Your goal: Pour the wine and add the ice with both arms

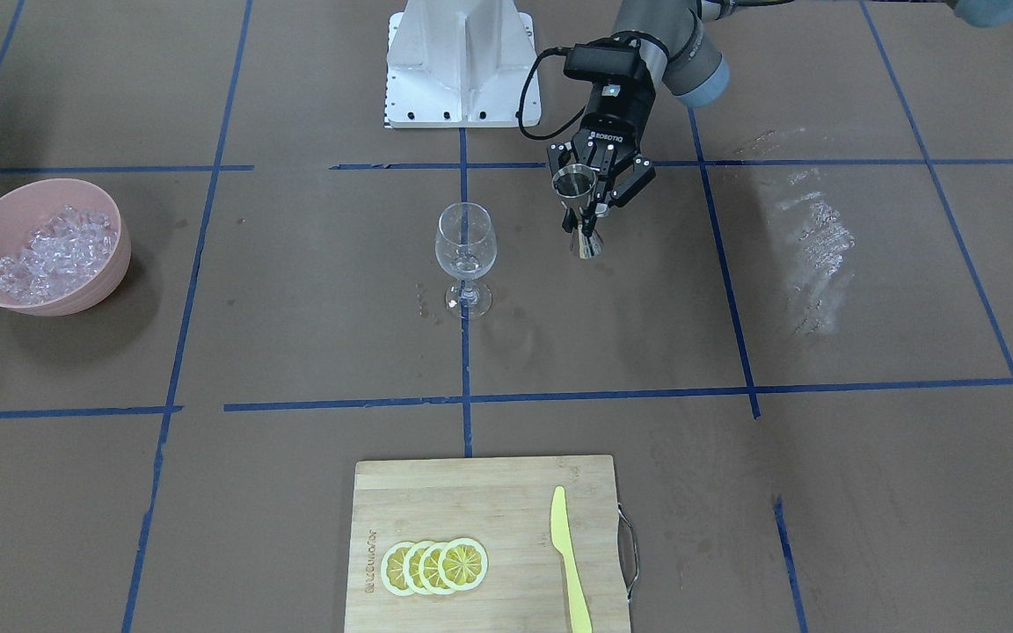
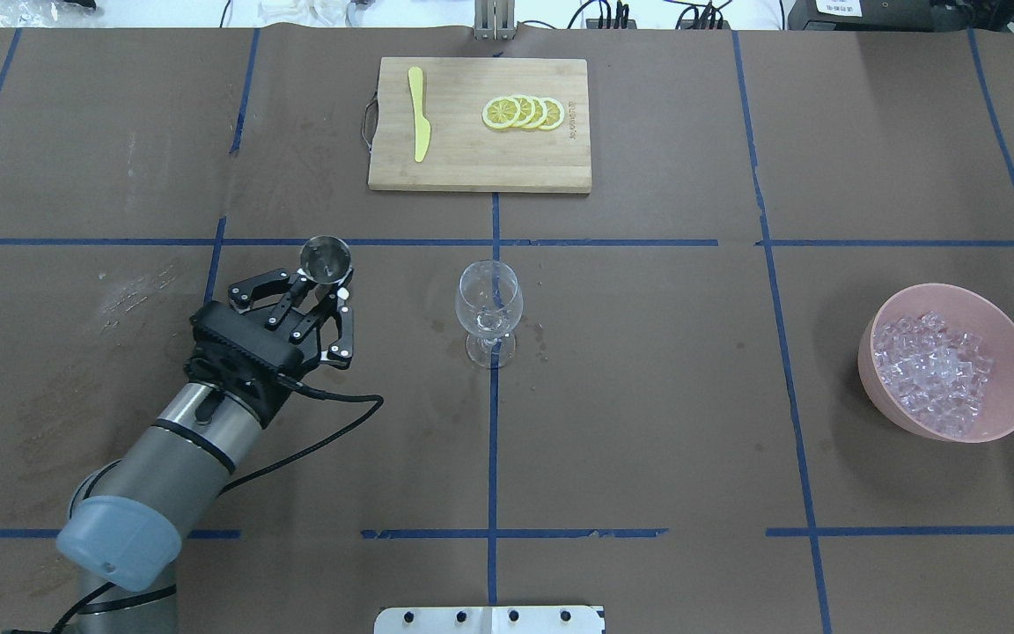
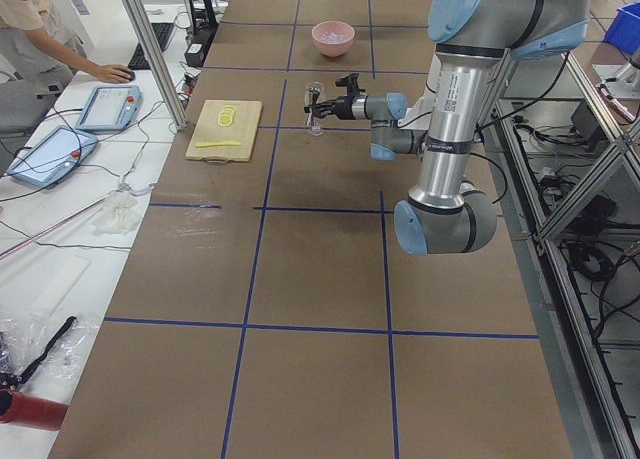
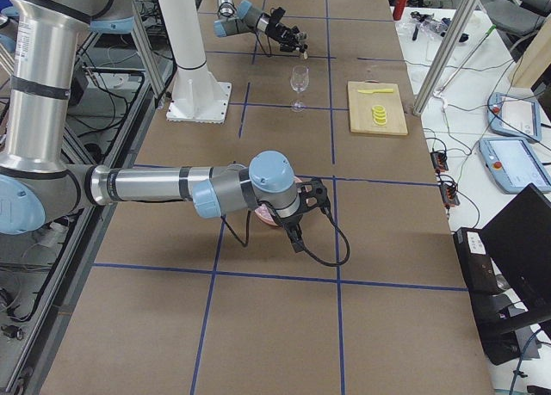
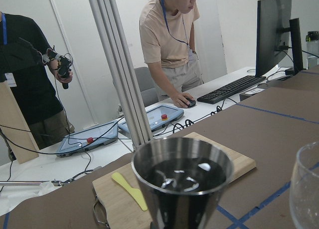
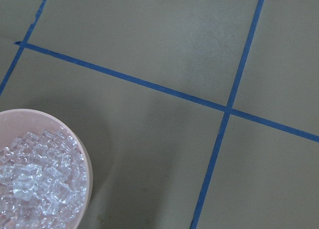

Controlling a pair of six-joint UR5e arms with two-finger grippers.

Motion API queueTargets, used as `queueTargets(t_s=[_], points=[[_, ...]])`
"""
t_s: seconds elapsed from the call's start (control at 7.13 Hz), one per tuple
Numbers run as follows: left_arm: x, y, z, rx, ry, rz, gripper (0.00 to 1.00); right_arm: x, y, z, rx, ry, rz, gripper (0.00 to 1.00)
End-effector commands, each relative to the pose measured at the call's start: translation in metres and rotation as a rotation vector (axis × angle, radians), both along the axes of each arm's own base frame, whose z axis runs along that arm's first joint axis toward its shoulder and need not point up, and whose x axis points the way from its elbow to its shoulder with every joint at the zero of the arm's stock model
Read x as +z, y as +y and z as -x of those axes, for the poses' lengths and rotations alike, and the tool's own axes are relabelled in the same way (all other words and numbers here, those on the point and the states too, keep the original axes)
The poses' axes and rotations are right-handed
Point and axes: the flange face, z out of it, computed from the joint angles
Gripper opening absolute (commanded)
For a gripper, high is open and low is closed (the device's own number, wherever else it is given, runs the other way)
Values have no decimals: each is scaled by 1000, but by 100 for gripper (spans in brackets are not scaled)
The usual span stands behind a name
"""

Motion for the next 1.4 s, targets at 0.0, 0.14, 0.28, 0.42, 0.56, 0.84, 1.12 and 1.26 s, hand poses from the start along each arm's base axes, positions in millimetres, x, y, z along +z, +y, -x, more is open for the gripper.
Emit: queueTargets(t_s=[0.0, 0.14, 0.28, 0.42, 0.56, 0.84, 1.12, 1.26], points=[[-24, -3, -22, 3, -99, 22, 0, 0, 0, 0, 0, 0, 2, 100], [-36, -4, -34, 5, -166, 34, 0, 1, 0, 0, 0, 0, 4, 100], [-45, -5, -42, 9, -246, 25, 0, 2, 1, 0, 0, 0, 4, 100], [-46, -4, -45, 14, -305, -1, 0, 3, 1, -1, 1, 0, 7, 100], [-44, -5, -48, 17, -378, -36, 0, 5, 3, -1, 2, 0, 13, 100], [-46, -5, -47, 21, -491, -100, 0, 6, 5, -1, 2, -2, 17, 100], [-49, -8, -44, -22, -599, -153, 0, 8, 5, -1, 2, -2, 20, 100], [-49, -8, -44, -27, -657, -180, 0, 8, 6, -1, 4, -2, 20, 100]])
